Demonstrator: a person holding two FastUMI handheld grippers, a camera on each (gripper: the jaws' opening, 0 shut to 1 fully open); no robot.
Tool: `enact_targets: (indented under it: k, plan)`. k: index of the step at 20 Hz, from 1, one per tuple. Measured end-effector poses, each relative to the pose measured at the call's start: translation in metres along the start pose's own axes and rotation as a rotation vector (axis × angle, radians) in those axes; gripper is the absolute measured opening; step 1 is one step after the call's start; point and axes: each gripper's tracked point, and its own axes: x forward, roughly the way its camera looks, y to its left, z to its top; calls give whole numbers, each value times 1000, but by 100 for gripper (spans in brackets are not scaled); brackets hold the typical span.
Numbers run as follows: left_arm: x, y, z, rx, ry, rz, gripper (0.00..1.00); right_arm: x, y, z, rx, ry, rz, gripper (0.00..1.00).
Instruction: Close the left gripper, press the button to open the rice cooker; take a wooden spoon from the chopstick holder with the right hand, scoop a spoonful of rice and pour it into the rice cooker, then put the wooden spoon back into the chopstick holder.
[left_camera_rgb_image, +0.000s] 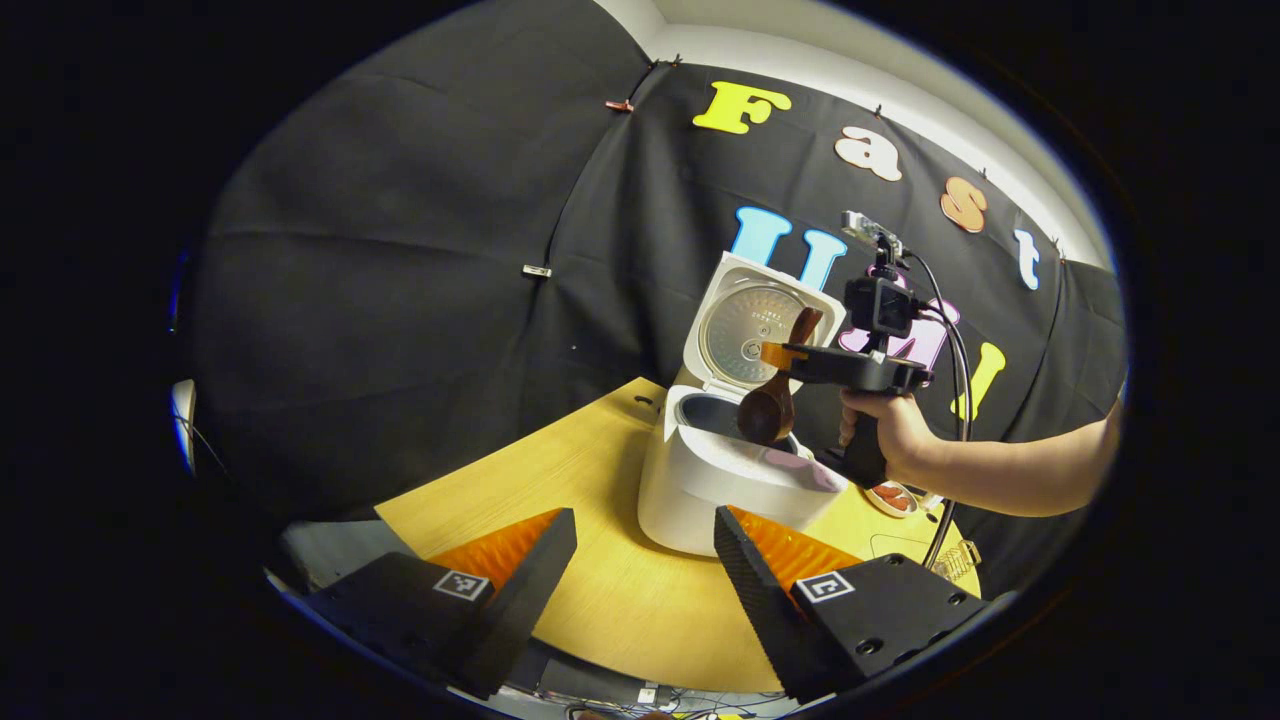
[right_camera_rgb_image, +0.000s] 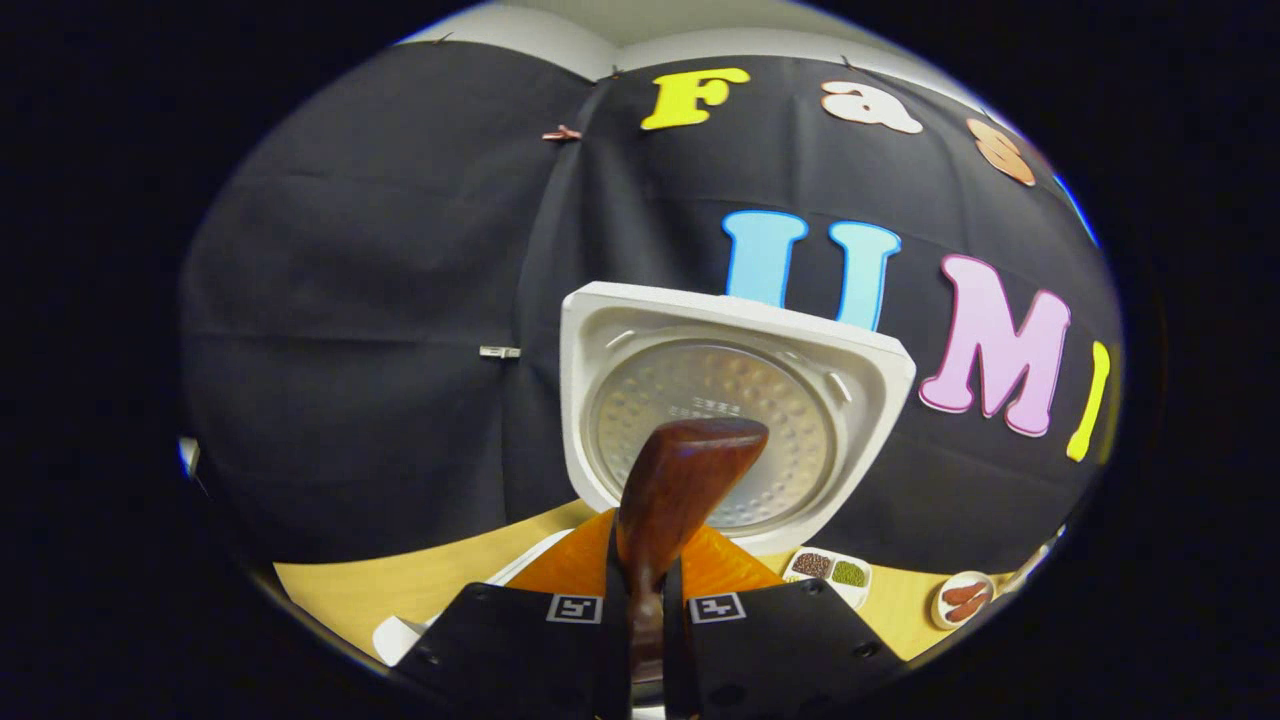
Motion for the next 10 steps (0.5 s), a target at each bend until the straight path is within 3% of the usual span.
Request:
enact_targets:
  k: [10]
  plan:
    - [6, -56, 3, 48, 6, -111, 95, -75, -68, 71, 184, -106, -44, 17]
